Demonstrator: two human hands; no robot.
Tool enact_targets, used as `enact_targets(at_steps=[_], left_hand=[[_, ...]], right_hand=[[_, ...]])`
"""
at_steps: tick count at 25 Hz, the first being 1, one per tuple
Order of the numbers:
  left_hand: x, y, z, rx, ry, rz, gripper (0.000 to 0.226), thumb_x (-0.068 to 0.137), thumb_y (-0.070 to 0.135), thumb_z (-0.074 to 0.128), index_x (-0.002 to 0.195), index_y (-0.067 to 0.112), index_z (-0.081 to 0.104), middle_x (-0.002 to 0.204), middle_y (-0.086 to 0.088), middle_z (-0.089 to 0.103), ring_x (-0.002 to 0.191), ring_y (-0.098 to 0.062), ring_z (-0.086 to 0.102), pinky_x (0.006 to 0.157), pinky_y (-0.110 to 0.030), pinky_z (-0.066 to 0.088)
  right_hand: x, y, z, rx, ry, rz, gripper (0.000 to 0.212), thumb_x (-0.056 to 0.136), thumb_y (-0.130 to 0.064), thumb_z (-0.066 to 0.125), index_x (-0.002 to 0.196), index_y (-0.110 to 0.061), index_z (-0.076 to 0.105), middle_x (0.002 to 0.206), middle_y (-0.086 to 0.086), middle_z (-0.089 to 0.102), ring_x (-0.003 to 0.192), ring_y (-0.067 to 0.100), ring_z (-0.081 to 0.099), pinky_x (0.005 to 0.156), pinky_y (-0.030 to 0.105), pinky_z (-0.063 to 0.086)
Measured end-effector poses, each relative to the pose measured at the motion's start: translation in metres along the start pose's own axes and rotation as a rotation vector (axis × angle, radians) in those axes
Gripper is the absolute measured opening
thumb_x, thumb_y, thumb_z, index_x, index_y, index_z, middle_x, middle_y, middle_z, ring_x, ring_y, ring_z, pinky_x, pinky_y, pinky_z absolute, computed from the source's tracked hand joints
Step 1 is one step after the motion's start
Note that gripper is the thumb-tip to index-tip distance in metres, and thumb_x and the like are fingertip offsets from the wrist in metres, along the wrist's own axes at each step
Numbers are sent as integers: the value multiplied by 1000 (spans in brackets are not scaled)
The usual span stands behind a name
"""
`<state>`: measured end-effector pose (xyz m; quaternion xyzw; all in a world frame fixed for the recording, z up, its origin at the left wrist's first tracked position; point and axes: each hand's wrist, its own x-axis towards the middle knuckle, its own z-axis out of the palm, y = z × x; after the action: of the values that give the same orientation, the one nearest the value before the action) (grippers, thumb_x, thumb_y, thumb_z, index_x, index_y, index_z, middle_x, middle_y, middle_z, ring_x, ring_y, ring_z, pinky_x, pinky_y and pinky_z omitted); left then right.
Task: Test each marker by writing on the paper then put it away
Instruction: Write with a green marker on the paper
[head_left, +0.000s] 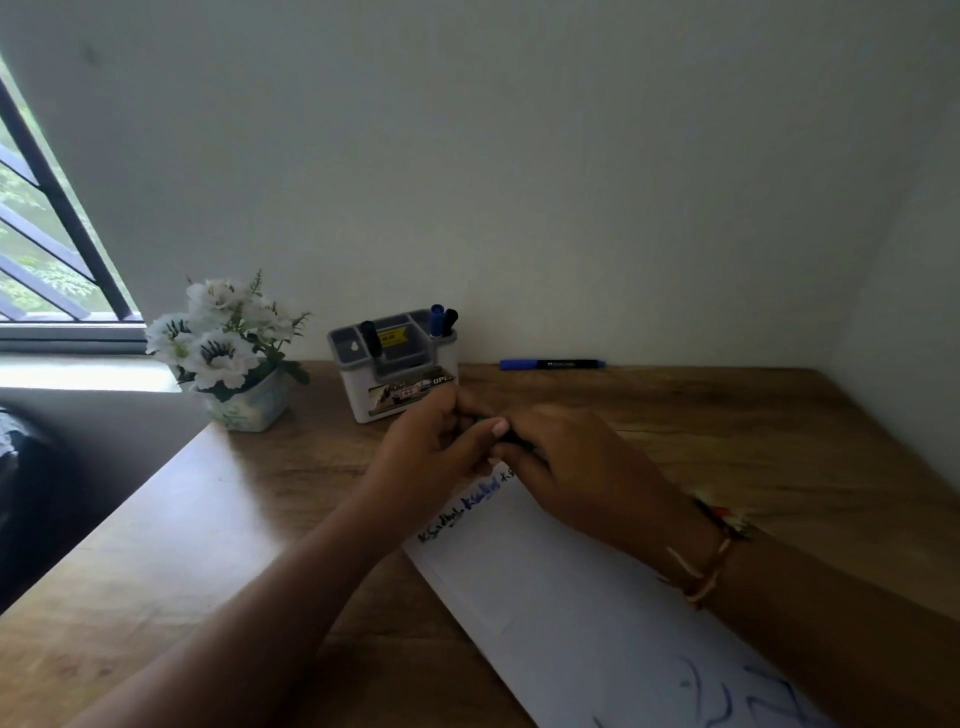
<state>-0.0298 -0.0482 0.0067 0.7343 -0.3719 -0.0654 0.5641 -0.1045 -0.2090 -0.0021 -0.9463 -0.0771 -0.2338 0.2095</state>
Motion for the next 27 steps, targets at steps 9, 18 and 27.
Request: enact_targets(at_steps=[9, 18, 27], left_hand=[[0, 2, 0, -20, 6, -24, 14, 94, 22, 62, 95, 8, 61, 78, -8, 72, 67, -12, 67, 64, -21, 56], [-2, 9, 0, -44, 44, -29, 16, 94, 21, 61, 94, 5, 60, 69, -1, 67, 59, -3, 62, 59, -17, 51], [2, 2, -7, -64, 152, -54, 13, 93, 18, 61, 100, 7, 57, 87, -13, 72, 79, -21, 71, 68, -25, 59]], right_hand=[[-2, -10, -7, -29, 51, -3, 20, 97, -43, 42, 100, -33, 59, 78, -14, 59, 66, 6, 56, 58, 29, 49], [-3, -13, -8, -79, 71, -23, 32, 98, -48, 33, 113, -35, 59, 83, -7, 69, 63, 8, 61, 57, 31, 52], [-2, -7, -21, 38, -31, 277, 33, 97, -42, 37, 129, -33, 41, 85, 3, 70, 71, 18, 65, 63, 39, 53]])
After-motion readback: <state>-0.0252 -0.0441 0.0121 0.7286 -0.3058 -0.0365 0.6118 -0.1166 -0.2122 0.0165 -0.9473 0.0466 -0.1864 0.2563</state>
